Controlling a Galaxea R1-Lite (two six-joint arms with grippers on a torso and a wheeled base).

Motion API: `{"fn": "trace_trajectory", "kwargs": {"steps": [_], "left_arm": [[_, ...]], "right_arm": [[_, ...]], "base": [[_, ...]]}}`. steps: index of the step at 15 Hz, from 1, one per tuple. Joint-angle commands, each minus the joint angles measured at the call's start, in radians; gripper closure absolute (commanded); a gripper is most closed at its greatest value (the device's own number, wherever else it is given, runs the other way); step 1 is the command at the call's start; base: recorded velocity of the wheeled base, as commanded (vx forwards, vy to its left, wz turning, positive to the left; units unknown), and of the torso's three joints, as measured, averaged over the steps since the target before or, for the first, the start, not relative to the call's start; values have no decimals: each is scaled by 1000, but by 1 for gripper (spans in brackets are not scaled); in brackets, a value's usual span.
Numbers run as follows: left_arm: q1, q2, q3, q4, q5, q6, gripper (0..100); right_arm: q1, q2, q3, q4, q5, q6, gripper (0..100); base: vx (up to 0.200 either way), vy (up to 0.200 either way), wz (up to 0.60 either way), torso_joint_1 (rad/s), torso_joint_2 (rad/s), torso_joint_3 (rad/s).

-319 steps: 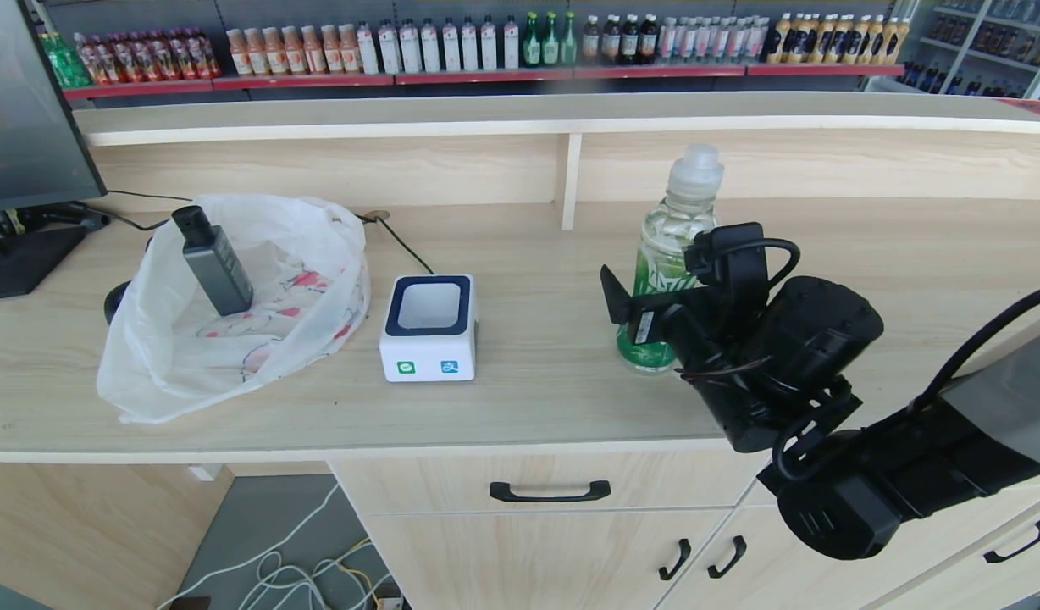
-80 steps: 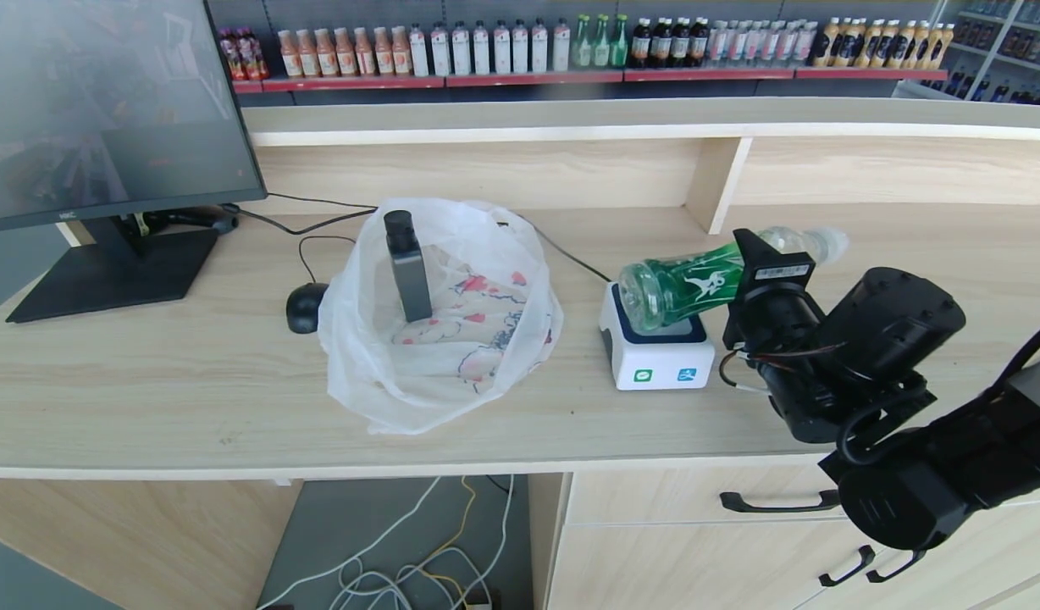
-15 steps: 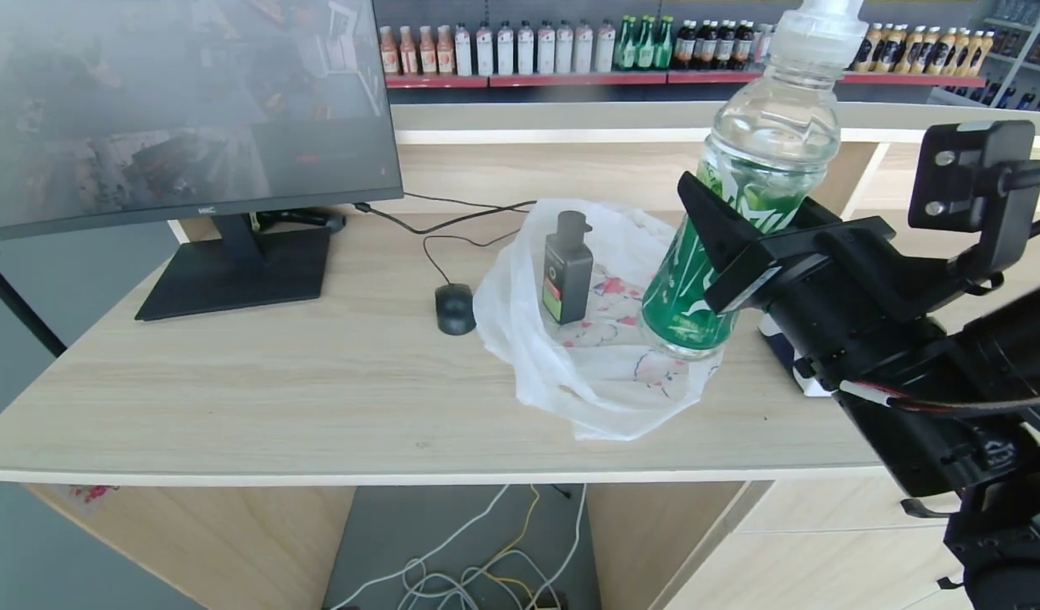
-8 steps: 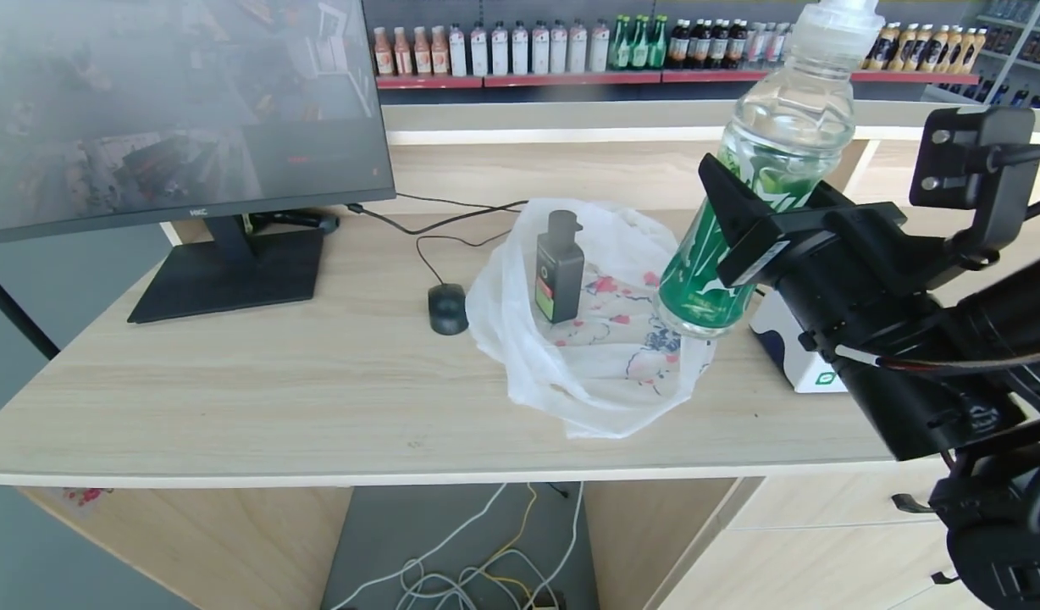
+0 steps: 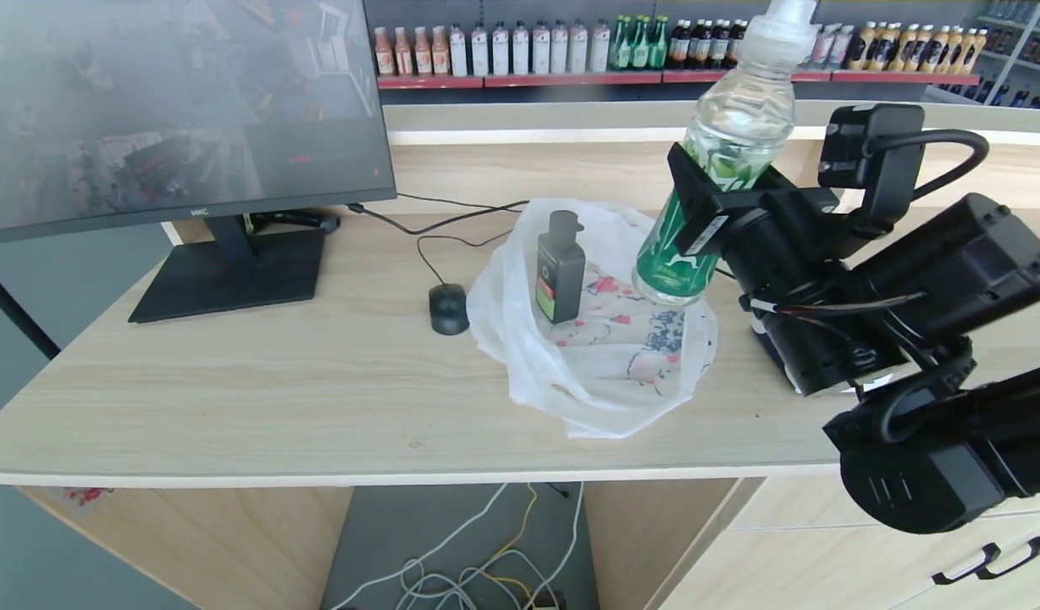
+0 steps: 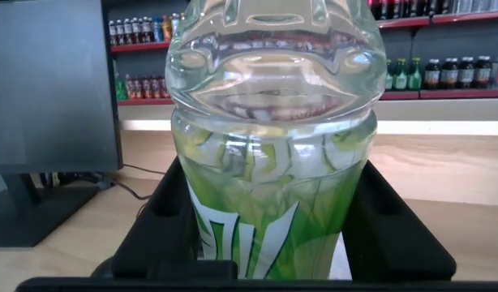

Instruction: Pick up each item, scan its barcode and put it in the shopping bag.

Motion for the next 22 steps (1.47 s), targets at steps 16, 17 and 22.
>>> {"fn": "trace_trajectory", "kwargs": {"steps": [16, 17, 22], "left_arm": [[1, 0, 0, 0, 0, 0, 0], [1, 0, 0, 1, 0, 0, 0], [1, 0, 0, 0, 0, 0, 0]], "right_arm": [[-58, 219, -111, 0, 35, 12, 100], [-58, 231, -117, 0, 37, 10, 100], [-58, 297, -154, 0, 37, 12, 100]], "base": [[0, 0, 0, 0, 0, 0], [0, 0, 0, 0, 0, 0], [0, 0, 0, 0, 0, 0]]}}
